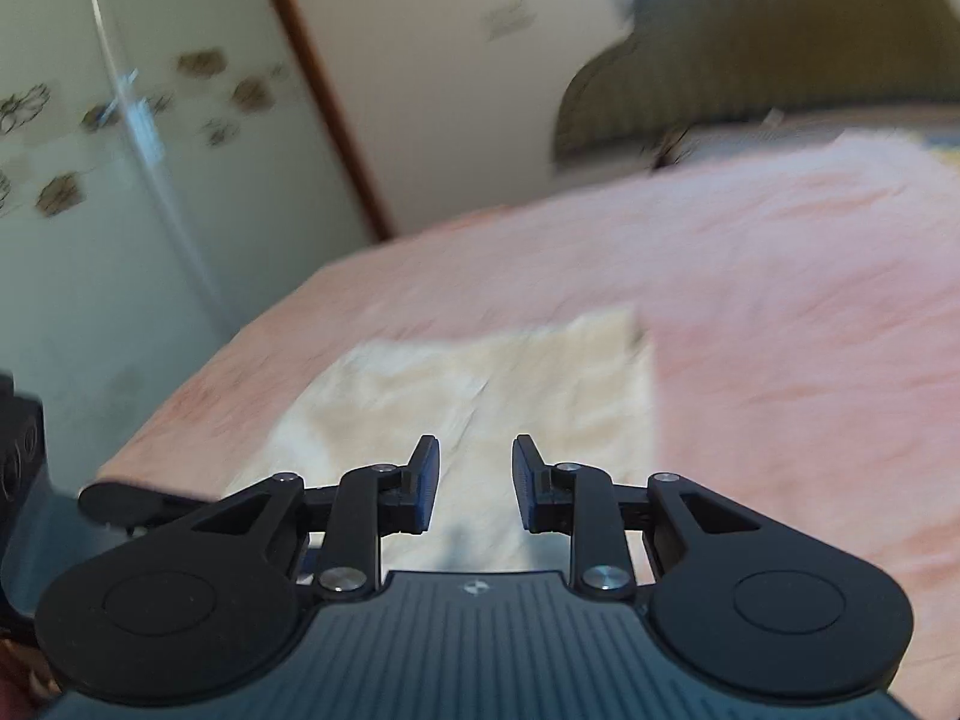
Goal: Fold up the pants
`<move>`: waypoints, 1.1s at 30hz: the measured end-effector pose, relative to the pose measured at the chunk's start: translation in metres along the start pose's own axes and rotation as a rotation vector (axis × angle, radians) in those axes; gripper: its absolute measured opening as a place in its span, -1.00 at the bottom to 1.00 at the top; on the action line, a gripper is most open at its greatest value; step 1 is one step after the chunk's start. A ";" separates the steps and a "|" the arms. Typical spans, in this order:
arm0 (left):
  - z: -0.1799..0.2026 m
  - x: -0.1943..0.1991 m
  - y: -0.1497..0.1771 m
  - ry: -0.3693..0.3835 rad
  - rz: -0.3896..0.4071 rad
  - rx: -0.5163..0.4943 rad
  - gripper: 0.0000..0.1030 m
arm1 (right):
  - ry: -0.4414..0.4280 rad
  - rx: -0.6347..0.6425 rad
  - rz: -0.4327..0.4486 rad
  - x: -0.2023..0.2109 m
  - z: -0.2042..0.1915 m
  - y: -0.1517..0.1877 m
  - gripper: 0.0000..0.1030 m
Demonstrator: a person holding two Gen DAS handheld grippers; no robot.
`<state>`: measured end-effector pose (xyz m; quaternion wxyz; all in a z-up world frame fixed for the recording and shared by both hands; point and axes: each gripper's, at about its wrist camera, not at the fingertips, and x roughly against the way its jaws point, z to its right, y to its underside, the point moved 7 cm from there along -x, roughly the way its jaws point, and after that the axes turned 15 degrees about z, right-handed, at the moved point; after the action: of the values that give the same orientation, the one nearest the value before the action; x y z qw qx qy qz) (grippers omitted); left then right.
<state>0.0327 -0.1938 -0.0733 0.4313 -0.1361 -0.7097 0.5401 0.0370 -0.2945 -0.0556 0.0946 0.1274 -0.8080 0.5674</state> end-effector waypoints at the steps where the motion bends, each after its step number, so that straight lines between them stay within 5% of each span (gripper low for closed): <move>1: -0.004 0.005 -0.003 0.014 0.011 0.020 -0.37 | 0.036 0.022 -0.030 -0.005 0.006 0.009 -0.52; 5: -0.044 0.025 -0.017 -0.041 0.091 0.138 0.11 | 0.065 0.006 -0.012 0.003 0.012 0.007 -0.51; 7: -0.068 0.028 -0.020 -0.092 0.112 0.212 0.12 | 0.089 0.087 0.022 0.006 0.003 -0.003 -0.49; 10: -0.083 0.021 -0.012 -0.152 0.058 0.235 0.12 | -0.008 0.089 0.017 0.002 -0.014 -0.006 -0.49; 13: -0.068 0.010 0.007 -0.132 -0.019 0.158 0.12 | -0.005 0.141 -0.053 -0.008 -0.020 0.010 -0.50; 17: -0.048 0.012 0.018 -0.170 0.003 -0.004 0.14 | 0.016 0.146 -0.063 0.000 -0.015 0.016 -0.50; 21: -0.053 0.022 0.005 -0.151 0.052 0.064 0.21 | 0.009 0.198 -0.019 0.011 -0.031 0.003 -0.48; 26: -0.057 0.034 0.006 -0.170 0.053 0.102 0.23 | -0.008 0.284 -0.117 -0.001 -0.036 0.028 -0.32; 30: -0.083 0.044 -0.001 -0.250 0.096 0.140 0.31 | -0.009 0.200 -0.032 0.010 -0.028 0.008 -0.27; 33: -0.121 0.045 -0.007 -0.308 0.121 0.234 0.54 | 0.056 0.171 0.011 0.008 0.000 -0.011 0.08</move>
<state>0.0999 -0.0885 -0.0415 0.2975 -0.0434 -0.6903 0.6581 0.0325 -0.2985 -0.0436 0.1032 0.1147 -0.7544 0.6380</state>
